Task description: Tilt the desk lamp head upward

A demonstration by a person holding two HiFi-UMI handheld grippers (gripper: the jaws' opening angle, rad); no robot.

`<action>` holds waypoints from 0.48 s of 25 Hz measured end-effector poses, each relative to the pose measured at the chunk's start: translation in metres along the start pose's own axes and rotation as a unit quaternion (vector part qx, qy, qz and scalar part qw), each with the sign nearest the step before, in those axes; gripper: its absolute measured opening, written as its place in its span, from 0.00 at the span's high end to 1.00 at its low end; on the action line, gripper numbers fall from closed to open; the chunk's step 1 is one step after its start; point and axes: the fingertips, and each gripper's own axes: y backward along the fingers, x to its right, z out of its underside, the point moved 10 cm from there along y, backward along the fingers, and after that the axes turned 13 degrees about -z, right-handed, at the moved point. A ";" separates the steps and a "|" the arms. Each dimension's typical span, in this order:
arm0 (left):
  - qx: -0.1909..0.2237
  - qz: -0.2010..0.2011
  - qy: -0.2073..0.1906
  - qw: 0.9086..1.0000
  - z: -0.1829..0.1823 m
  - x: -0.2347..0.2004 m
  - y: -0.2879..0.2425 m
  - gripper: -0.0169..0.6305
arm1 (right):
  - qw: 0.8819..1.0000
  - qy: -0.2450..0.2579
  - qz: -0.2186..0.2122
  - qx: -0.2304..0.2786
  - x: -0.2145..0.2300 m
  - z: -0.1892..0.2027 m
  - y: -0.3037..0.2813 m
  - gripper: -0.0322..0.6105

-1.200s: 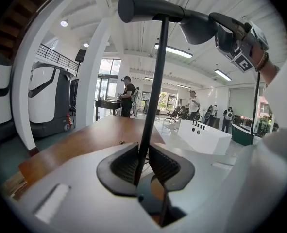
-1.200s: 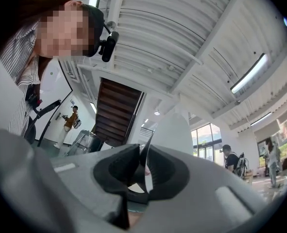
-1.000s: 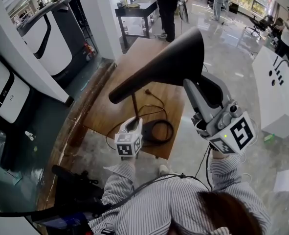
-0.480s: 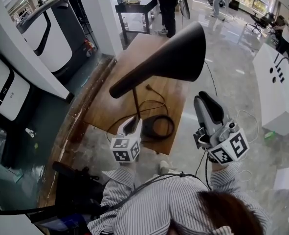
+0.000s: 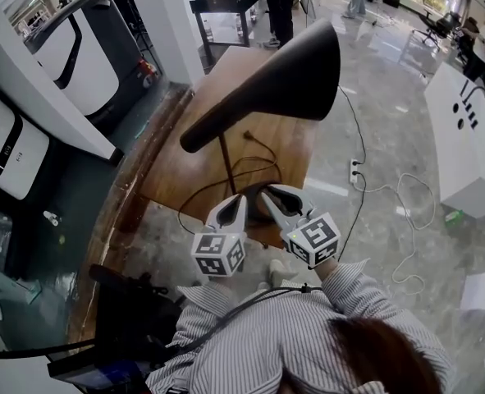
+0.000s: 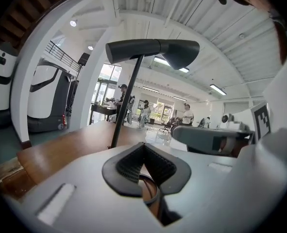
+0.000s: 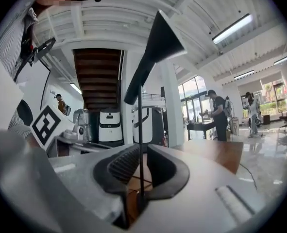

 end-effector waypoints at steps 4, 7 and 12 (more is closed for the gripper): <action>-0.003 0.006 -0.012 1.000 0.000 0.004 0.001 0.96 | 0.999 -0.034 -0.011 -0.021 -0.007 0.016 -0.010 0.87; -0.005 0.010 -0.017 1.000 0.002 0.004 0.000 0.96 | 0.998 -0.045 -0.018 -0.027 -0.009 0.022 -0.016 0.90; -0.005 0.010 -0.013 1.000 0.005 0.008 -0.006 0.96 | 0.998 -0.038 -0.028 -0.035 -0.006 0.025 -0.019 0.95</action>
